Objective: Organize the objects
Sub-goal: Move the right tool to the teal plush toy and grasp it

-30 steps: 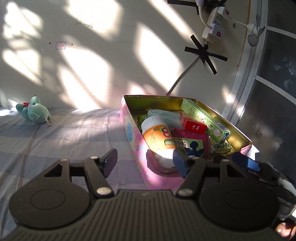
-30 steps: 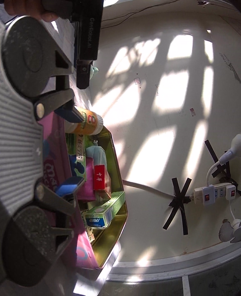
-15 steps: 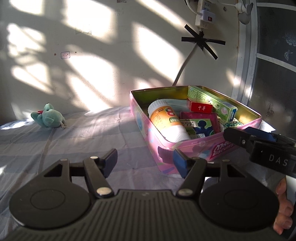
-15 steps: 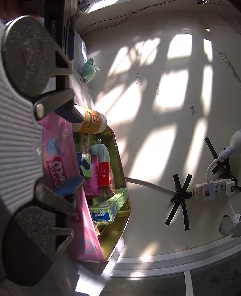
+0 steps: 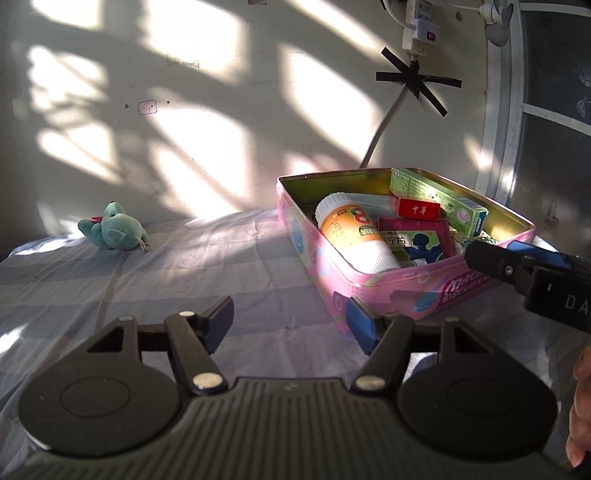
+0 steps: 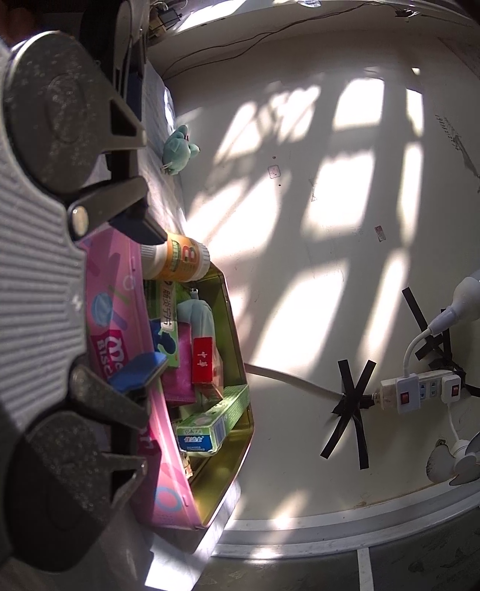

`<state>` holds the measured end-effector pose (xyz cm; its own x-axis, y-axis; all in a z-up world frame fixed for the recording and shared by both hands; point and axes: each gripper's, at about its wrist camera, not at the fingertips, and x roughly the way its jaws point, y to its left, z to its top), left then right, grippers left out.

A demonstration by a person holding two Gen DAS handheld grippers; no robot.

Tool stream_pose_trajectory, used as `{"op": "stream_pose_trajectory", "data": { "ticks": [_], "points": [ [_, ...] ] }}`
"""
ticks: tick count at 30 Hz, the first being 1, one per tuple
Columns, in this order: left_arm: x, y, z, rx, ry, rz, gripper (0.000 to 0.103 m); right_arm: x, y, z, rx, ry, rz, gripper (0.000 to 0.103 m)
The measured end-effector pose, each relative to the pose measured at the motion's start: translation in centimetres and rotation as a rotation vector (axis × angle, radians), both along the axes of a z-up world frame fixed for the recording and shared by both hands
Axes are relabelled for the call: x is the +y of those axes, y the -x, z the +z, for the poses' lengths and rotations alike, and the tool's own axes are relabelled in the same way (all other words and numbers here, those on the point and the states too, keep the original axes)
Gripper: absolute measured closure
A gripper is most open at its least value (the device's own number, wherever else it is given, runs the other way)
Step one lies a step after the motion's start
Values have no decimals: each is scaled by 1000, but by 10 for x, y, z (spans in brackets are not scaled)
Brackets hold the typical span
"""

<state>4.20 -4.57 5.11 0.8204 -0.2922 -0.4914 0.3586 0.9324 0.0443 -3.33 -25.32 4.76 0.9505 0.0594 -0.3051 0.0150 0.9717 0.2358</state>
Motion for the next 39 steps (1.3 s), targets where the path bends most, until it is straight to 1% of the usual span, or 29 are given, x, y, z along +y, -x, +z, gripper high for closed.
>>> {"op": "stream_pose_trajectory", "data": {
  "ticks": [1, 6, 11, 14, 16, 20, 21, 24, 25, 26, 27, 28, 29, 30, 31, 33, 34, 35, 36, 37, 39],
  "points": [
    [2, 0, -1, 0, 1, 5, 31, 2, 0, 1, -2, 4, 2, 37],
    [14, -5, -3, -1, 4, 26, 31, 12, -2, 6, -6, 21, 13, 36],
    [36, -17, -6, -6, 6, 58, 31, 35, -16, 22, -27, 64, 68, 36],
    [67, -33, -10, -9, 9, 112, 31, 55, -39, 32, -17, 67, 127, 36],
    [96, -46, -12, -9, 26, 184, 31, 73, -56, 37, -8, 72, 171, 36],
    [164, -79, -22, 9, 84, 378, 31, 134, -113, 36, 34, 82, 298, 36],
    [178, -85, -26, 16, 96, 420, 31, 145, -126, 35, 51, 75, 310, 36],
    [210, -98, -42, 41, 135, 528, 31, 191, -185, 25, 131, 45, 353, 35],
    [216, -103, -47, 77, 151, 542, 32, 211, -212, 18, 165, 45, 366, 35],
    [223, -109, -49, 130, 188, 539, 33, 227, -234, 11, 197, 51, 377, 33],
    [229, -109, -48, 138, 234, 524, 32, 241, -253, 5, 230, 57, 391, 30],
    [231, -108, -47, 130, 249, 529, 31, 258, -276, -5, 269, 72, 402, 29],
    [231, -108, -46, 121, 240, 540, 31, 272, -293, -13, 291, 98, 400, 29],
    [228, -107, -47, 122, 222, 546, 31, 283, -307, -19, 303, 115, 390, 26],
    [227, -108, -48, 136, 225, 532, 31, 293, -323, -25, 313, 119, 378, 20],
    [227, -110, -50, 157, 236, 506, 31, 307, -347, -34, 321, 119, 353, 16],
    [226, -112, -51, 157, 232, 505, 31, 311, -356, -37, 325, 121, 334, 19],
    [226, -112, -51, 156, 229, 504, 31, 315, -367, -43, 344, 123, 335, 29],
    [228, -112, -51, 157, 234, 503, 31, 318, -373, -46, 365, 137, 345, 47],
    [229, -112, -51, 160, 242, 503, 31, 322, -375, -48, 364, 171, 340, 52],
    [233, -111, -51, 162, 262, 506, 31, 324, -365, -46, 360, 211, 357, 57]
  ]
}}
